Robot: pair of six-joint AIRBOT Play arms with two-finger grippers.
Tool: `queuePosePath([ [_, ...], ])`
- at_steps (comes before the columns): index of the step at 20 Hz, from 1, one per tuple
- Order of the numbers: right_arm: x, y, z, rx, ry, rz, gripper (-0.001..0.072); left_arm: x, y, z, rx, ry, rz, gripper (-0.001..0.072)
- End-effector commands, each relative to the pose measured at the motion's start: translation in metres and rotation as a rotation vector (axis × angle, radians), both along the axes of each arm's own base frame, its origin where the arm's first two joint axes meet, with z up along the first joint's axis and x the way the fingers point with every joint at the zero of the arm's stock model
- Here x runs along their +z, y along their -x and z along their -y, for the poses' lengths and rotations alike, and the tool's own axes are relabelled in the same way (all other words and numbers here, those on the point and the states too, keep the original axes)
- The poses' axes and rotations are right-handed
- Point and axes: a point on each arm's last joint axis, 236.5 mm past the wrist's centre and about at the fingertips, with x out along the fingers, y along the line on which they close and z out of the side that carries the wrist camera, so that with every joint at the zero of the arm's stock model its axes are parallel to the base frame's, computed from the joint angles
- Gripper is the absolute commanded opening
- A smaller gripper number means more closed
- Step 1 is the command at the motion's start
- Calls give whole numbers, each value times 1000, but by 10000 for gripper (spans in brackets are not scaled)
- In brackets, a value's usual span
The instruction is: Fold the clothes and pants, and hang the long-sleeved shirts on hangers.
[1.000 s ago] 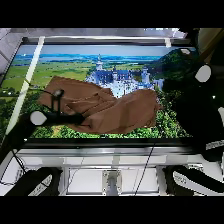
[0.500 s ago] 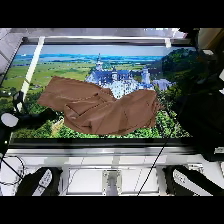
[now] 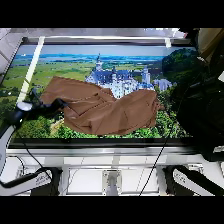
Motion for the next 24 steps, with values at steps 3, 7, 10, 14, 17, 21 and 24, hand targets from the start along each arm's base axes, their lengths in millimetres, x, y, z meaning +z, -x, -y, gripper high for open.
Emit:
queuePosePath([
  [3,2,-9,-3,9,-11,37,545,-1,-52,8,-278,-146,-25,605],
  [7,5,-16,-1,-1,-8,71,546,-25,-31,28,-556,-193,-225,604],
  [10,4,-15,-1,0,-8,65,546,-32,-29,47,-655,-198,-238,602],
  [14,4,-15,-1,0,-8,66,545,-31,-28,56,-689,-207,-225,373],
  [17,5,-15,-1,0,-8,66,545,-30,-28,57,-690,-208,-224,8],
  [21,3,-13,5,-2,18,56,545,1,-32,42,-680,-252,-190,7],
  [24,-4,1,12,5,54,-6,545,67,-32,-1,-610,-394,-92,7],
])
